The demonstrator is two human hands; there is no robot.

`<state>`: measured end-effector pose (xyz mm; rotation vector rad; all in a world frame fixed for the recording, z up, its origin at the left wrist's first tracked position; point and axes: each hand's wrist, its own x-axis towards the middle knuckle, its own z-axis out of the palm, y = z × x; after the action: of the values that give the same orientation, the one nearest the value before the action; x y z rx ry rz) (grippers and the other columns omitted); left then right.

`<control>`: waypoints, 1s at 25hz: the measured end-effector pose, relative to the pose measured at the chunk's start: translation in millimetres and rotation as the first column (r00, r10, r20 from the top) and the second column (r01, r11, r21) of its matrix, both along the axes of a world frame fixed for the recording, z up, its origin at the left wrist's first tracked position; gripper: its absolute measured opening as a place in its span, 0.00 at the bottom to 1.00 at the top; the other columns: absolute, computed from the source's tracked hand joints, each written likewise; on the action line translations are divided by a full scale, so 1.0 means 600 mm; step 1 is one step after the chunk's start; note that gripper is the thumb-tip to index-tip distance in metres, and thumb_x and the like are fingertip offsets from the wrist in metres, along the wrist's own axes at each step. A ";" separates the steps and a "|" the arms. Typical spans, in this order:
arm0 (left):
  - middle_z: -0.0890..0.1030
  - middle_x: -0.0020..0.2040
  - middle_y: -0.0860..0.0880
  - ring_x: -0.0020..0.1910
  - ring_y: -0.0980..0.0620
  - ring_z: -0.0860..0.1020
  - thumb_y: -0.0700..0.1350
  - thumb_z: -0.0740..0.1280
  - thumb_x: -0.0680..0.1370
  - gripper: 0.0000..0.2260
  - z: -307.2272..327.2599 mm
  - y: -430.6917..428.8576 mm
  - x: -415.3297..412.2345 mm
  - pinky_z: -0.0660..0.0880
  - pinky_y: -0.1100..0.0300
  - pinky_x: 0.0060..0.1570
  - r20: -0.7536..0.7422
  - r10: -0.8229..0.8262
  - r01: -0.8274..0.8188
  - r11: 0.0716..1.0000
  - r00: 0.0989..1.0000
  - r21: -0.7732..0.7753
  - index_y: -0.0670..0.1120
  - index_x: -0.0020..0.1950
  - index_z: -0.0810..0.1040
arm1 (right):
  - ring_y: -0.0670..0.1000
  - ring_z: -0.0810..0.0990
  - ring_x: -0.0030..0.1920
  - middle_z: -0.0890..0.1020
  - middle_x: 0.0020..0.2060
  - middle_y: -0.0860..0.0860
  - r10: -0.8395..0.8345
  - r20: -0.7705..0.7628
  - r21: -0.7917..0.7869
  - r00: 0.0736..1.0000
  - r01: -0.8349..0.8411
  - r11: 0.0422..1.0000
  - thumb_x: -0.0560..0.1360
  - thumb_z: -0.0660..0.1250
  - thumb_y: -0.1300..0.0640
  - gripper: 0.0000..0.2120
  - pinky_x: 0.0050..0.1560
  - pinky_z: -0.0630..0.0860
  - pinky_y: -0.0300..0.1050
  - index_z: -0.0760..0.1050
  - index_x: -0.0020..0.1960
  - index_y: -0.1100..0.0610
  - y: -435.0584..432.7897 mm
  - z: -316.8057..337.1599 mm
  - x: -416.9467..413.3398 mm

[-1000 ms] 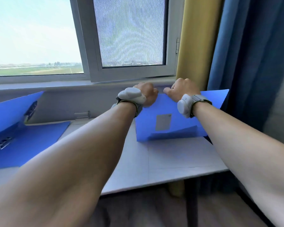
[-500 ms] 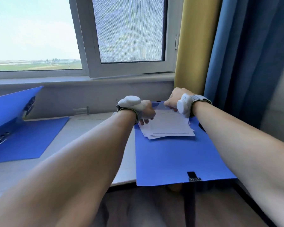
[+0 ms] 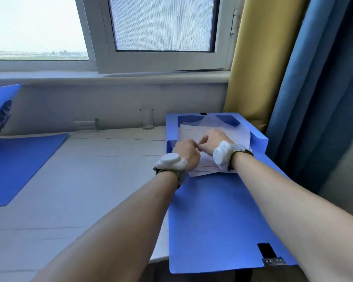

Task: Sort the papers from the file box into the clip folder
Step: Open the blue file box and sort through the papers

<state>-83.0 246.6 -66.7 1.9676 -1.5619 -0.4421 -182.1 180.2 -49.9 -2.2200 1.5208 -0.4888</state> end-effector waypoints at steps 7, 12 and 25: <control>0.76 0.62 0.43 0.59 0.43 0.76 0.43 0.57 0.77 0.15 -0.042 -0.055 0.031 0.72 0.54 0.51 0.126 0.016 -0.009 0.998 0.992 -0.060 0.44 0.63 0.75 | 0.52 0.82 0.48 0.85 0.44 0.51 -0.065 0.154 -0.034 0.986 0.071 0.997 0.69 0.69 0.50 0.09 0.45 0.76 0.41 0.83 0.45 0.53 -0.065 -0.059 0.038; 0.73 0.66 0.41 0.63 0.40 0.73 0.45 0.57 0.77 0.18 -0.056 -0.076 0.046 0.70 0.51 0.57 0.237 -0.028 0.025 1.000 0.971 0.013 0.44 0.66 0.69 | 0.53 0.81 0.48 0.84 0.45 0.50 -0.115 0.096 -0.108 0.989 0.125 0.986 0.65 0.69 0.42 0.14 0.48 0.76 0.45 0.81 0.46 0.49 -0.081 -0.081 0.048; 0.75 0.67 0.43 0.65 0.43 0.73 0.45 0.56 0.79 0.22 -0.056 -0.073 0.058 0.71 0.53 0.62 -0.042 -0.071 0.068 0.995 0.997 -0.076 0.47 0.73 0.62 | 0.49 0.80 0.37 0.82 0.31 0.48 -0.112 0.233 -0.070 0.966 0.131 0.989 0.65 0.69 0.54 0.06 0.38 0.75 0.41 0.82 0.33 0.55 -0.081 -0.073 0.045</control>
<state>-48.1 202.8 -100.1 1.8395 -1.6000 -0.4460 -154.9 131.9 -93.8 -2.0557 1.5435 -0.8313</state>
